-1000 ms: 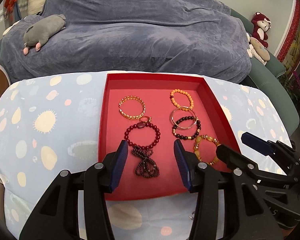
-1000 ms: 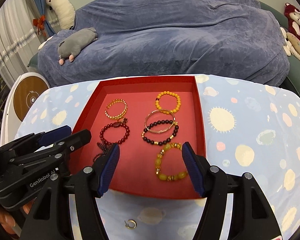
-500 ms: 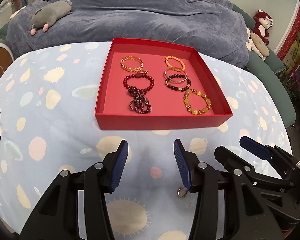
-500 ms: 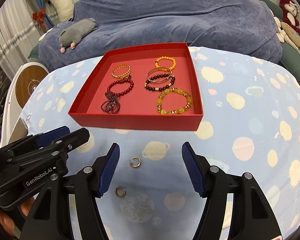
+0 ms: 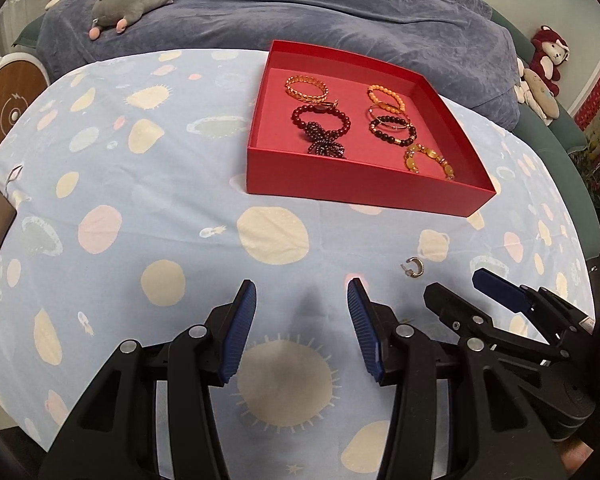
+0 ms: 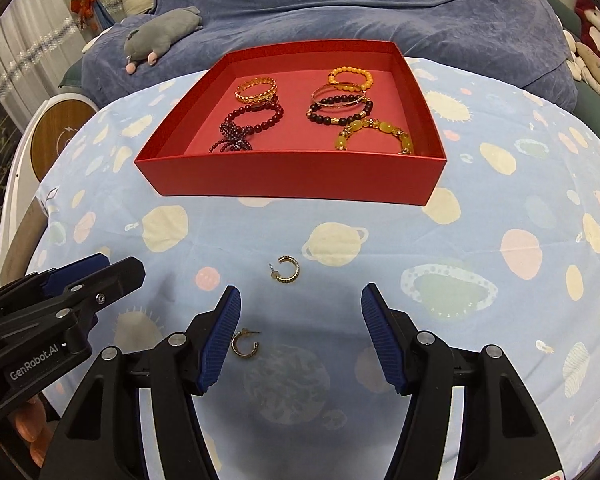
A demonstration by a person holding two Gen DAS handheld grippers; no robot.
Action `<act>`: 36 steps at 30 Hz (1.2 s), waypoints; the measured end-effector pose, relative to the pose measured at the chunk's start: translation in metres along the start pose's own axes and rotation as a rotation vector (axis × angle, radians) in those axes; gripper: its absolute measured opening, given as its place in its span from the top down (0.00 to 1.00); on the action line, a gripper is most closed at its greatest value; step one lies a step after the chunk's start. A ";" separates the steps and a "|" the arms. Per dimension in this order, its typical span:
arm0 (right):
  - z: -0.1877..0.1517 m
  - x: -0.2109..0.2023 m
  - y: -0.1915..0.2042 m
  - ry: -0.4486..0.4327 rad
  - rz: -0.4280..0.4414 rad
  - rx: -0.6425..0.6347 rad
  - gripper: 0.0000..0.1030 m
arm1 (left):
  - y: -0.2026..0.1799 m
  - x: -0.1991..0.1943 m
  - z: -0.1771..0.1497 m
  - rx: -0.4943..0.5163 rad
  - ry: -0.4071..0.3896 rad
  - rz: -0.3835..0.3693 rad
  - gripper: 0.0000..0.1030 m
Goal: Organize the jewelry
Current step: 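Grasp one gold hoop earring with the right tool, then grasp the other gold hoop earring with the left tool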
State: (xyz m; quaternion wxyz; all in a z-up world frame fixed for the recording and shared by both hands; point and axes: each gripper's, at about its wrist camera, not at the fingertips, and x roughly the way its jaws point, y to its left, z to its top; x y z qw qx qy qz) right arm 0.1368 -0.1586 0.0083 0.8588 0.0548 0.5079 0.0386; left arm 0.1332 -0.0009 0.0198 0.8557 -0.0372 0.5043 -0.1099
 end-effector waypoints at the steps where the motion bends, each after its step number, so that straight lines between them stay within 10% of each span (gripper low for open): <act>1: 0.001 0.003 0.001 0.004 0.000 -0.004 0.46 | 0.002 0.001 -0.001 -0.001 0.002 0.003 0.56; 20: 0.012 0.030 0.006 0.025 -0.027 -0.054 0.83 | 0.012 0.011 -0.003 -0.011 0.023 0.014 0.56; 36: -0.016 -0.018 -0.038 0.000 -0.031 0.087 0.83 | -0.024 0.002 -0.017 0.029 0.036 -0.072 0.53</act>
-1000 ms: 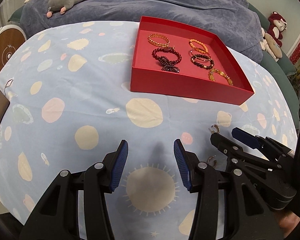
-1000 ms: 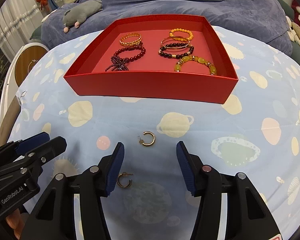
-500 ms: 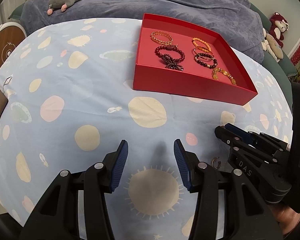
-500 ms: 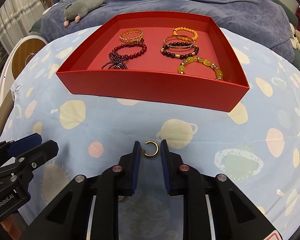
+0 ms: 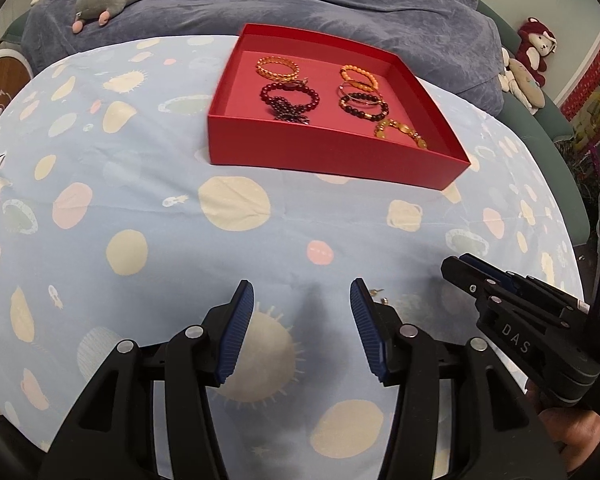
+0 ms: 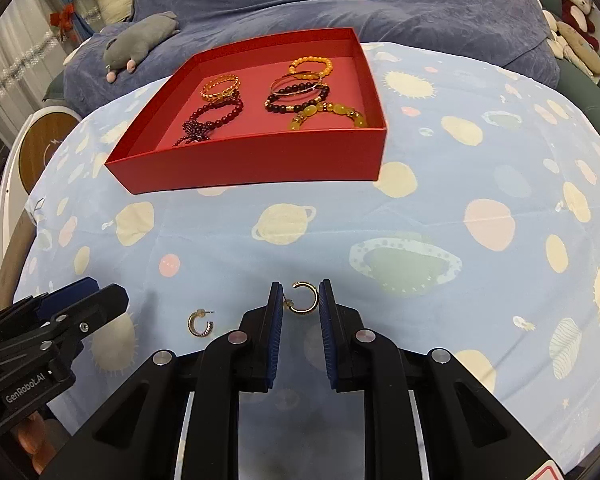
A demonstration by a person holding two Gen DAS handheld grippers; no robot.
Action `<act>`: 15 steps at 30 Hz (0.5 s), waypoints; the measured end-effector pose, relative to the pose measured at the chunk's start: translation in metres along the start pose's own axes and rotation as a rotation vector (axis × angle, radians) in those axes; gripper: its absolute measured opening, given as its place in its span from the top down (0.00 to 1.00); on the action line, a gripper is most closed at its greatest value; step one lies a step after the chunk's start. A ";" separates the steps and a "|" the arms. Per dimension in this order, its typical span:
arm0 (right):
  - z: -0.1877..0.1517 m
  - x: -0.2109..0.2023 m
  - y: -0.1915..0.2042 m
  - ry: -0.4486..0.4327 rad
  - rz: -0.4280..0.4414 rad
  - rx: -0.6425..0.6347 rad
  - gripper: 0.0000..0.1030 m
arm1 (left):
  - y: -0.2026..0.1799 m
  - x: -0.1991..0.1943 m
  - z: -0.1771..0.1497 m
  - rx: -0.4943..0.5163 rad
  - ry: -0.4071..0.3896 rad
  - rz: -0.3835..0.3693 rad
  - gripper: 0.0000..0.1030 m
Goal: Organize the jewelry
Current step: 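Grasp the other gold hoop earring with the left tool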
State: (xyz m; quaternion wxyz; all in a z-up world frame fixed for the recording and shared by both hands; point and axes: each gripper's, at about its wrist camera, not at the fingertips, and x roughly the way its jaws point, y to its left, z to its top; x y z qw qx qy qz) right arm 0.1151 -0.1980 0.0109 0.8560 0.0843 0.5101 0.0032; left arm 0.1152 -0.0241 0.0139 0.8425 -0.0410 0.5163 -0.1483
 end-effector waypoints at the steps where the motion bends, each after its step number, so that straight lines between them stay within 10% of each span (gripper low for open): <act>1: -0.002 -0.003 -0.003 -0.003 -0.001 0.005 0.83 | -0.005 0.000 -0.001 0.007 0.001 -0.010 0.53; 15: -0.015 -0.017 -0.028 -0.011 0.000 0.050 0.83 | -0.049 0.029 -0.014 0.096 0.038 -0.041 0.64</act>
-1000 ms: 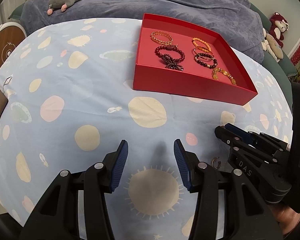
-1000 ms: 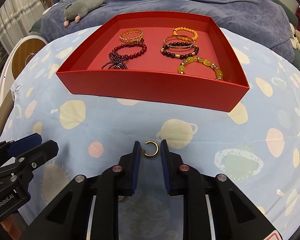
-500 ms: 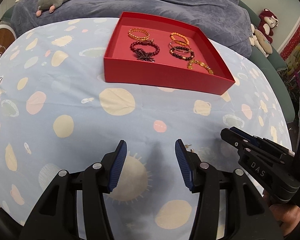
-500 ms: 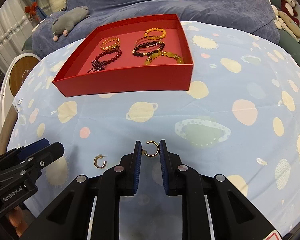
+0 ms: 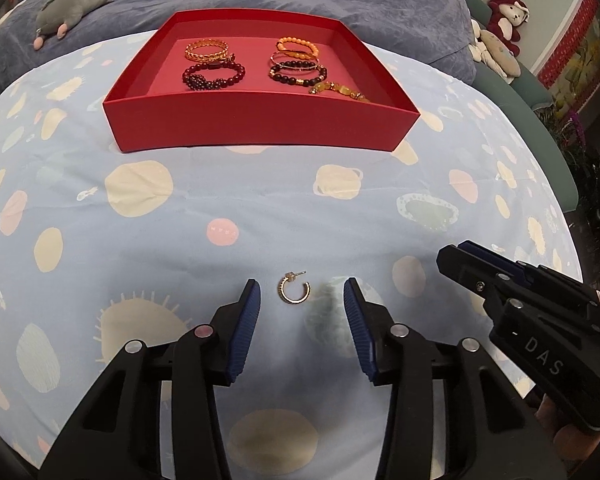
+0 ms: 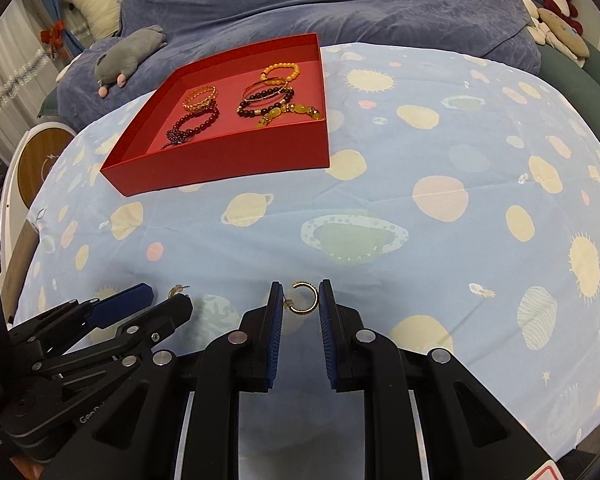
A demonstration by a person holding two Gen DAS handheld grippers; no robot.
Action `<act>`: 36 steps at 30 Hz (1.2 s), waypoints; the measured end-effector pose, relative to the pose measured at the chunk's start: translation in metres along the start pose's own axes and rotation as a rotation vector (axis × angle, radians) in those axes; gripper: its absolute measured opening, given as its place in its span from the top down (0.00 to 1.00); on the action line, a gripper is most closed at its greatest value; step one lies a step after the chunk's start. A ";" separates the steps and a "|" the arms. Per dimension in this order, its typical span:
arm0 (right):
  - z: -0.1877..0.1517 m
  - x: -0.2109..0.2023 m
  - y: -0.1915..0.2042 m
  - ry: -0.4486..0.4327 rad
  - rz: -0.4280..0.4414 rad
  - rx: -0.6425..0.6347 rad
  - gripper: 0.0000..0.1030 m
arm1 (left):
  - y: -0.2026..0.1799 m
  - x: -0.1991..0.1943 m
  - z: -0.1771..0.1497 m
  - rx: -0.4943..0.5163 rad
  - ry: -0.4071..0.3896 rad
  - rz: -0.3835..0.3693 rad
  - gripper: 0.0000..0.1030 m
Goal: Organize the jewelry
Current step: 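Grasp the other gold hoop earring with the left tool, then carry both hoop earrings over the red box and lower them inside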
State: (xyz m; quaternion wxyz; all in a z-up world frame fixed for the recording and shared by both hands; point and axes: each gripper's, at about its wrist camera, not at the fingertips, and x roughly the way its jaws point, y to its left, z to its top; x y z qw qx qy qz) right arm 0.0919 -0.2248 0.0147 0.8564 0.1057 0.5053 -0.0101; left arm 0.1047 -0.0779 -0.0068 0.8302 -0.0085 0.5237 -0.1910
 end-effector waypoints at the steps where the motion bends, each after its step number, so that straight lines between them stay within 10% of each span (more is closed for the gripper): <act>1: 0.000 0.000 -0.001 0.000 0.000 0.002 0.83 | 0.000 0.002 0.000 0.002 0.003 0.005 0.66; 10: -0.002 0.003 -0.002 0.004 0.013 0.011 0.83 | -0.005 0.009 0.000 0.049 -0.008 0.063 0.84; 36: 0.043 -0.014 0.046 -0.077 0.068 -0.069 0.83 | 0.022 -0.039 0.039 -0.022 -0.085 0.058 0.84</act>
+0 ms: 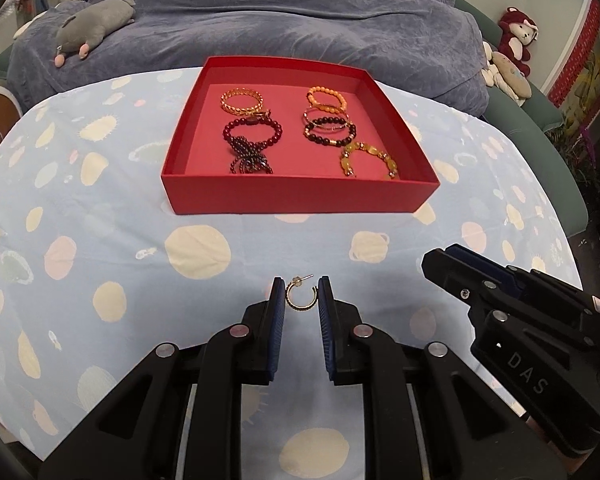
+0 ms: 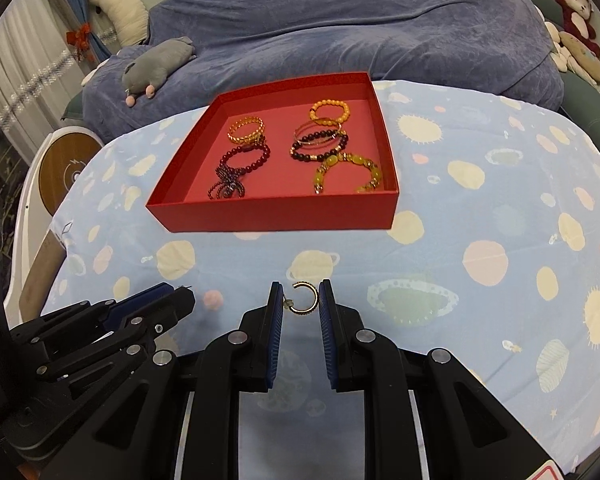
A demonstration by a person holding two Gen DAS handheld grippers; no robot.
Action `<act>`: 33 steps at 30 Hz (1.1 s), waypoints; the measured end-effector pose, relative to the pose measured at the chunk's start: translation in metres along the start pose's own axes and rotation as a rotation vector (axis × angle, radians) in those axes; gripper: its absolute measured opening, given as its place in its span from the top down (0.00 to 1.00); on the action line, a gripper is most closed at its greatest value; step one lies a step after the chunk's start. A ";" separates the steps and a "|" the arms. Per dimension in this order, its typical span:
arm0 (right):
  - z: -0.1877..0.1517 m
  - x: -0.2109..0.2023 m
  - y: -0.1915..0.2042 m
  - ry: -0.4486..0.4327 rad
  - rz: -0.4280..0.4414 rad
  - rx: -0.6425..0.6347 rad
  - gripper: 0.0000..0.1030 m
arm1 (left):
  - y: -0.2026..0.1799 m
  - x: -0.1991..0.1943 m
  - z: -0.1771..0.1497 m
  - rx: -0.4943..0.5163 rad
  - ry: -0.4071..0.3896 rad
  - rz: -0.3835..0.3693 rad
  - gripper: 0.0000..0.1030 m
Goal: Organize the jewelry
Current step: 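Carry both hoop earrings over the red box and lower them inside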
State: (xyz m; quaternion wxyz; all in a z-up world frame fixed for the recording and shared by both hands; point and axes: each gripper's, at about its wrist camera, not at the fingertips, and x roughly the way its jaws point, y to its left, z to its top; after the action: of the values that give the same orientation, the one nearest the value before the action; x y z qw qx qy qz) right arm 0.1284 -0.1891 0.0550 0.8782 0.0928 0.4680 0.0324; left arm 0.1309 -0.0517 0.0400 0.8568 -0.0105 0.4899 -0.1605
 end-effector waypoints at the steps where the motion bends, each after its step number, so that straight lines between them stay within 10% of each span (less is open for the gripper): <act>1: 0.005 0.000 0.002 -0.007 0.002 -0.003 0.83 | 0.002 -0.001 0.004 -0.002 -0.003 -0.001 0.84; 33: 0.111 0.091 0.009 -0.030 -0.001 -0.070 0.83 | 0.027 0.071 0.118 0.007 -0.045 0.015 0.84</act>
State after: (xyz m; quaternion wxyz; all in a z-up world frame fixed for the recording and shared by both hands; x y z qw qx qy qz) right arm 0.2711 -0.1819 0.0432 0.8879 0.0621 0.4533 0.0470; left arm 0.2705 -0.0629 0.0369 0.8688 -0.0075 0.4701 -0.1553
